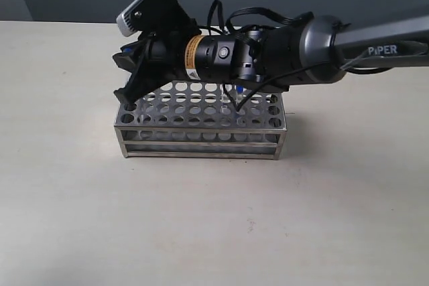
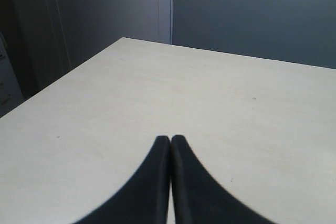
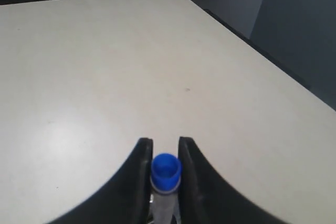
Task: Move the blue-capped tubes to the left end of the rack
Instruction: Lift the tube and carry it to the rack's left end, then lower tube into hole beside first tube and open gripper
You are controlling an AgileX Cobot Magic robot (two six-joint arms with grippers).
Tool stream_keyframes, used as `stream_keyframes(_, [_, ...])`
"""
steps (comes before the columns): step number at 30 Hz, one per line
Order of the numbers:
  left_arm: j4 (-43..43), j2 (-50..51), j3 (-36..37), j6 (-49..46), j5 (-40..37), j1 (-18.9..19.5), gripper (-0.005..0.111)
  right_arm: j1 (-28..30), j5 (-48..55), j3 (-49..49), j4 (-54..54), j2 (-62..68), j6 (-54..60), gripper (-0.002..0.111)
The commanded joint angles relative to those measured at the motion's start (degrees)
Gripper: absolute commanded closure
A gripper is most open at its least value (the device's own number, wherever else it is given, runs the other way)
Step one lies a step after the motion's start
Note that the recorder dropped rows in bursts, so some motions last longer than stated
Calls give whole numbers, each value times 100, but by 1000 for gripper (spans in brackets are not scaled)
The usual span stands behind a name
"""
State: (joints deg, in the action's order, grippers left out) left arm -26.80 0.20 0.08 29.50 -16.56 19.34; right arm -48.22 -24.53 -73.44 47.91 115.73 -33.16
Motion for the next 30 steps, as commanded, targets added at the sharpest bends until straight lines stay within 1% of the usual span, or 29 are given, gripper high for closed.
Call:
stream_keyframes(1, [3,-20,-8,10,-14,7,106,7,38,-32,38,164,16,108])
stream_keyframes(4, [3,-20,-8,10,-14,7,106,7,38,-32,38,282,16,108])
stream_keyframes(6, [3,-20,-8,10,-14,7,106,7,84,-32,47,317,13,104])
stream_keyframes(9, [3,-20,-8,10,-14,7,106,7,84,-32,61,316,13,90])
stream_keyframes(11, [3,-20,-8,10,-14,7,106,7,84,-32,61,316,13,78])
stream_keyframes(12, [3,-20,-8,10,-14,7,106,7,113,-32,61,316,2,73])
stream_keyframes(14, [3,-20,-8,10,-14,7,106,7,158,-32,61,316,3,66])
stream_keyframes(15, [3,-20,-8,10,-14,7,106,7,162,-32,61,316,3,65])
stream_keyframes(17, [3,-20,-8,10,-14,7,106,7,313,-32,33,209,-32,65])
stream_keyframes(19, [3,-20,-8,10,-14,7,106,7,690,-32,-135,-28,-205,66])
stream_keyframes(22, [3,-20,-8,10,-14,7,106,68,1414,-32,-193,-512,-256,73])
stream_keyframes(25, [3,-20,-8,10,-14,7,106,255,1522,213,-22,-1035,-235,80])
stream_keyframes(27, [3,-20,-8,10,-14,7,106,452,1537,486,-22,-1403,-235,80])
stream_keyframes(30, [3,-20,-8,10,-3,7,106,823,1622,1019,-78,-1871,-246,75])
